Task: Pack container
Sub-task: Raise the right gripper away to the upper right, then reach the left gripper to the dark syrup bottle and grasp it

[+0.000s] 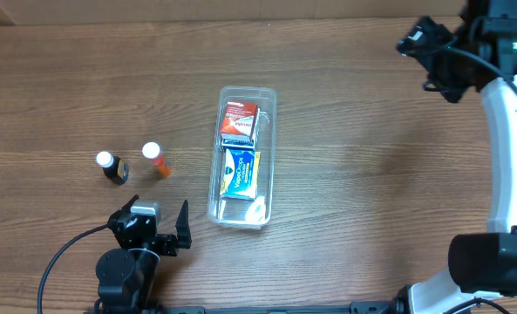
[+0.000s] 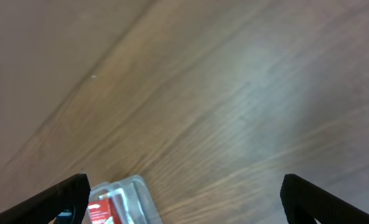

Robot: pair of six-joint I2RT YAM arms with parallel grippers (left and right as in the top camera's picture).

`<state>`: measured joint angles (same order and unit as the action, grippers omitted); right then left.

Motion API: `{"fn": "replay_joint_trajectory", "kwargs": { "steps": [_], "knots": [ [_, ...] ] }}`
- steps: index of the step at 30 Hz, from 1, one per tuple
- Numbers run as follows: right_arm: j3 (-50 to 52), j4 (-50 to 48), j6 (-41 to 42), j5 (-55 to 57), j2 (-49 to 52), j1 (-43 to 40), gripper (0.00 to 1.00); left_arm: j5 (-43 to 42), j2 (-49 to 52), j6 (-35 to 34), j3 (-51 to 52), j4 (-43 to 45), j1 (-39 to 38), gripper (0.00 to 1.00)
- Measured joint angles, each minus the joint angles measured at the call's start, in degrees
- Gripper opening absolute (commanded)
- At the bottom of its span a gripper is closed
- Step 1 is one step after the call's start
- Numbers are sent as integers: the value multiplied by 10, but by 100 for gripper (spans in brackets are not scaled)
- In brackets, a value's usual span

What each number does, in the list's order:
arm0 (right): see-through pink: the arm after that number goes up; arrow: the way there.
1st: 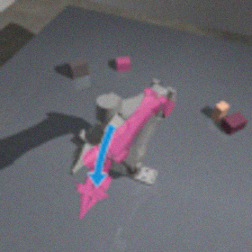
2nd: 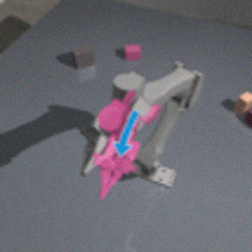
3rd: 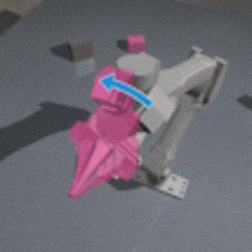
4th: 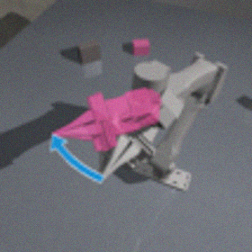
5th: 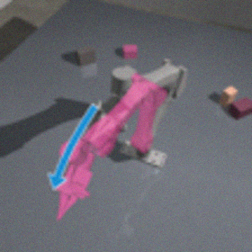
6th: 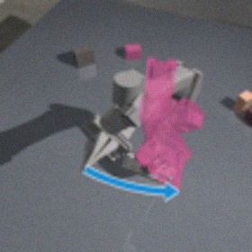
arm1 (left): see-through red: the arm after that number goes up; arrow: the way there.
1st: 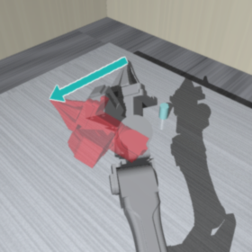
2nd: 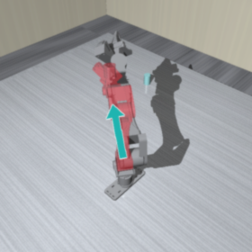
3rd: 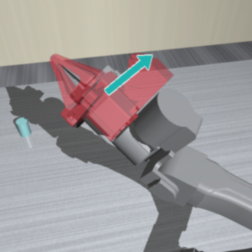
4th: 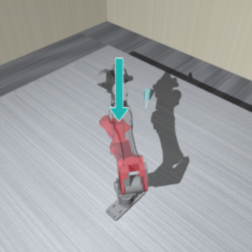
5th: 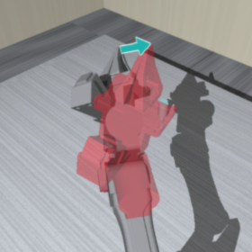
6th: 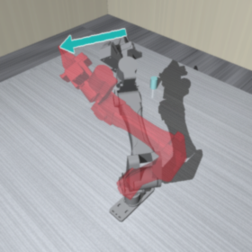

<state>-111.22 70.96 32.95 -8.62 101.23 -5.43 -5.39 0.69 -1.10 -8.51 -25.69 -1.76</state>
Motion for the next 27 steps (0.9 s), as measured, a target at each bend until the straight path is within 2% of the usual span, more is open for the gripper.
{"fn": "replay_joint_trajectory", "kwargs": {
  "steps": [7, 11, 14, 16, 19, 24, 27],
  "knots": [
    [0, 20, 0, -19, 2, -40, 100, 8, 0, -12, -4, 45, 0, 100],
    [0, 21, 0, -25, 2, -41, 100, 53, 36, -33, -66, 34, 0, 100],
    [0, 20, 0, -26, 2, -41, 100, 101, 118, -41, -167, 0, 0, 100],
    [0, 21, 0, -28, 2, -41, 100, 133, 190, -47, -242, -53, 0, 100],
    [0, 21, 0, -30, 2, -41, 100, 168, 342, -50, -384, -129, 12, 100],
    [0, 21, 0, -30, 2, -41, 100, 132, 568, -52, -648, -251, 42, 100],
    [1, 21, 0, -30, 2, -41, 100, 110, 653, -49, -775, -342, 41, 100]
  ]
}}
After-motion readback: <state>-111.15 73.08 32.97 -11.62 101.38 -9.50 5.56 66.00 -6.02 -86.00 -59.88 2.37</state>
